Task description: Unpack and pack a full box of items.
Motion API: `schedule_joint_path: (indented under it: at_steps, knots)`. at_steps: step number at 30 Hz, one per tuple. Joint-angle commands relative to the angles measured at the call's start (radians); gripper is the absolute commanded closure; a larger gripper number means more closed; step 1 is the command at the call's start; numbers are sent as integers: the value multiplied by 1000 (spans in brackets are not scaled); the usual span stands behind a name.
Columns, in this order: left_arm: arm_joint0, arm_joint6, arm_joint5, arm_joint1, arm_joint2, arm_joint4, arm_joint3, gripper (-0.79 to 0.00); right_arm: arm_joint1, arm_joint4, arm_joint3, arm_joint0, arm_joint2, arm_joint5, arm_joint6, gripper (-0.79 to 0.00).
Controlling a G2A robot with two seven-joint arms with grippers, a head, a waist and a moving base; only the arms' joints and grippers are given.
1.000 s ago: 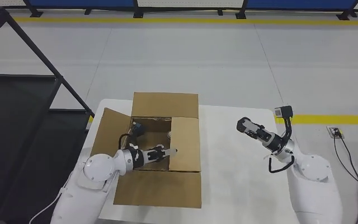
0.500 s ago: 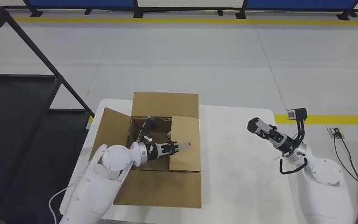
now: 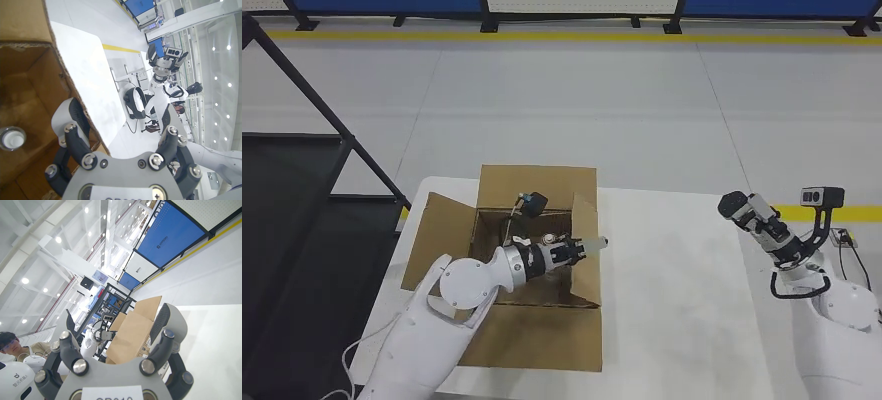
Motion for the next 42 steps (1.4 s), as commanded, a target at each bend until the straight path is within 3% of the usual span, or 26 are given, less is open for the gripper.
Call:
schedule_joint_path:
  at_steps: [1, 7, 18, 30, 42]
  knots:
    - [-25, 31, -11, -13, 41, -1, 27, -785, 8, 15, 13, 1, 18, -8, 3, -785]
    - [-90, 114, -31, -55, 150, -17, 117, -785, 31, 53, 52, 2, 68, -31, 18, -785]
    - [-226, 158, -22, -148, 322, -52, 337, -785, 64, 81, 153, 59, 66, -52, 70, -785]
    - [-301, 155, 0, -218, 391, -57, 478, -785, 90, 103, 296, 154, 20, -83, 108, -785]
    - [-322, 132, -9, -250, 394, -30, 542, -785, 111, 143, 338, 163, -11, -106, 97, -785]
